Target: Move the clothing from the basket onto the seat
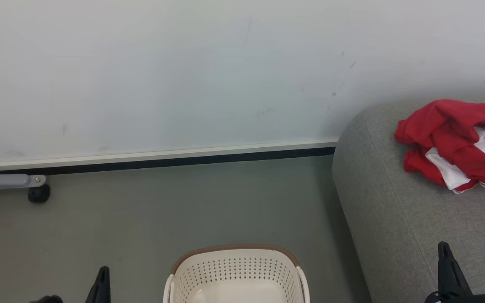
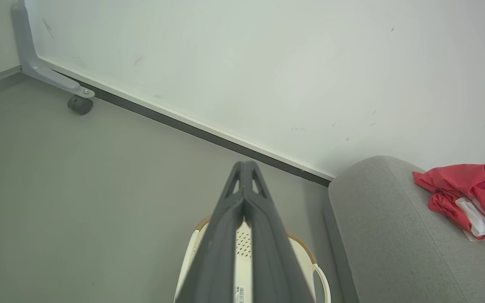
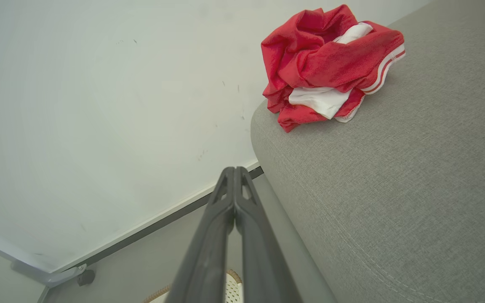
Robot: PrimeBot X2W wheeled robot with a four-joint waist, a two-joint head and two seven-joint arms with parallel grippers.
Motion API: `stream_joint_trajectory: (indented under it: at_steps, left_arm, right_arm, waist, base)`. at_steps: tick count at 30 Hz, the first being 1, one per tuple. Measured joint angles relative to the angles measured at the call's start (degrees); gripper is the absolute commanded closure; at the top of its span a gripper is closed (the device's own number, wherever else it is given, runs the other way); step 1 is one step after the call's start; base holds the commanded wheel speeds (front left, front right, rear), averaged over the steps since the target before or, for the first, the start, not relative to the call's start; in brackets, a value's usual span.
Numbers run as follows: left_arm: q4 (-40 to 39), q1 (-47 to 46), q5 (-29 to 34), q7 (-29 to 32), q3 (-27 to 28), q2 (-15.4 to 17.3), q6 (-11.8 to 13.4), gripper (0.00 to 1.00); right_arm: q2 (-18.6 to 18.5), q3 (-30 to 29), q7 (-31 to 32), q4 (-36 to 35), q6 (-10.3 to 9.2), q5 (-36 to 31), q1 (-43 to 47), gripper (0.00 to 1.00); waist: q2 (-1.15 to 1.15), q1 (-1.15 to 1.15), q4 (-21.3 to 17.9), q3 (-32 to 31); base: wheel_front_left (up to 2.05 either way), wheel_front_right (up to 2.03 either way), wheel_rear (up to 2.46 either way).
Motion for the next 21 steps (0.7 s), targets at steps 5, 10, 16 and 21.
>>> stream_joint_trajectory:
  at_steps: [5,10,16,21]
  left_arm:
    - [0.5,-0.8,-3.2,1.0,0.9,-0.4,-0.5,1.00]
    - [0.9,-1.2,-6.0,2.0,1.7,-1.0,-1.3,1.00]
    - [1.4,-2.1,-9.7,3.0,2.8,-1.6,-2.0,1.00]
    - [2.1,-2.9,-14.0,4.5,4.1,-2.3,-3.0,1.00]
  right_arm:
    - [0.5,-0.7,0.9,0.8,0.51,3.4,-0.3,1.00]
    - [0.8,-1.5,1.9,1.4,1.09,6.9,-1.2,1.00]
    - [1.3,-2.4,3.2,2.5,2.03,10.8,-1.9,1.00]
    - [2.0,-3.4,4.4,3.4,2.90,15.5,-2.5,1.00]
  waist:
    - [0.00,0.00,0.0,0.1]
    - [0.00,0.00,0.1,0.2]
    - [0.00,0.00,0.1,0.3]
    - [0.00,0.00,0.1,0.5]
  base:
    - [0.00,0.00,0.00]
    - [0.00,0.00,0.00]
    - [0.00,0.00,0.00]
    - [0.00,0.00,0.00]
